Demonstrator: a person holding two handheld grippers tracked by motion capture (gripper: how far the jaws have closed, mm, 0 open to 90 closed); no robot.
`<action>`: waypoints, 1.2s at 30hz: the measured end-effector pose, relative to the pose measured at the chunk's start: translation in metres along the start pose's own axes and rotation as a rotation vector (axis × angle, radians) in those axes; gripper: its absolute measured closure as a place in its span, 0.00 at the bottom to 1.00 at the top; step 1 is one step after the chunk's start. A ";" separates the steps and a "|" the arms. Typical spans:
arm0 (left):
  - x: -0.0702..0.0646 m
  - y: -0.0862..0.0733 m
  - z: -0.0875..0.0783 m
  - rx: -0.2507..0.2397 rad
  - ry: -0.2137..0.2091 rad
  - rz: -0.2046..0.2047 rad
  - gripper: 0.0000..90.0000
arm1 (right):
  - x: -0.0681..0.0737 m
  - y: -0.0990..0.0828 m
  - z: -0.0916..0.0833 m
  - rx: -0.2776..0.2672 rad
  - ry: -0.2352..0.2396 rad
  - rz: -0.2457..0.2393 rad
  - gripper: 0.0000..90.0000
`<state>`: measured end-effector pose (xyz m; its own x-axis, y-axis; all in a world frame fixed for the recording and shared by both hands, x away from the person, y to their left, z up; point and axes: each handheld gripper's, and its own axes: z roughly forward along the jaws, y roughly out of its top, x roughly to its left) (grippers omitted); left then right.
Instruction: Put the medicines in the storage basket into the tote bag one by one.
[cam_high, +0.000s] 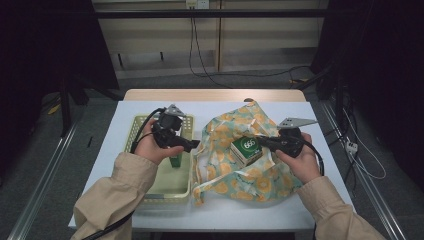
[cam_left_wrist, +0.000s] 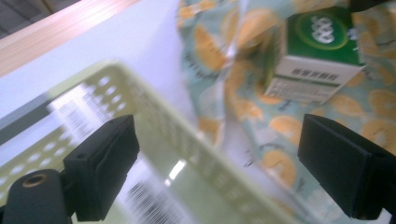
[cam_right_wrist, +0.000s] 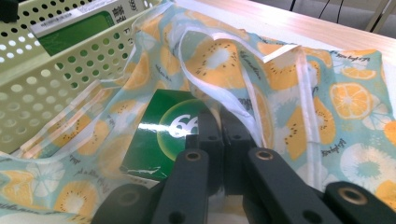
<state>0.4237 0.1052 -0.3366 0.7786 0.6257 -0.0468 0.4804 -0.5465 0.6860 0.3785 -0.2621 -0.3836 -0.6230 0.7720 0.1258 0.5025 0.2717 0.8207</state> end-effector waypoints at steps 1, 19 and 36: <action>0.003 -0.004 -0.001 0.000 0.015 -0.009 0.13 | 0.000 0.000 0.001 0.000 0.003 0.000 0.99; 0.031 -0.045 0.025 0.079 0.073 -0.119 0.24 | 0.000 0.000 0.000 -0.006 -0.002 0.004 0.99; 0.046 -0.055 0.041 0.067 0.120 -0.204 0.61 | -0.002 -0.001 0.001 -0.007 0.005 0.011 0.99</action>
<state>0.4495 0.1406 -0.4062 0.6113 0.7864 -0.0894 0.6514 -0.4357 0.6211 0.3796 -0.2627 -0.3857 -0.6206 0.7719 0.1377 0.5052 0.2593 0.8231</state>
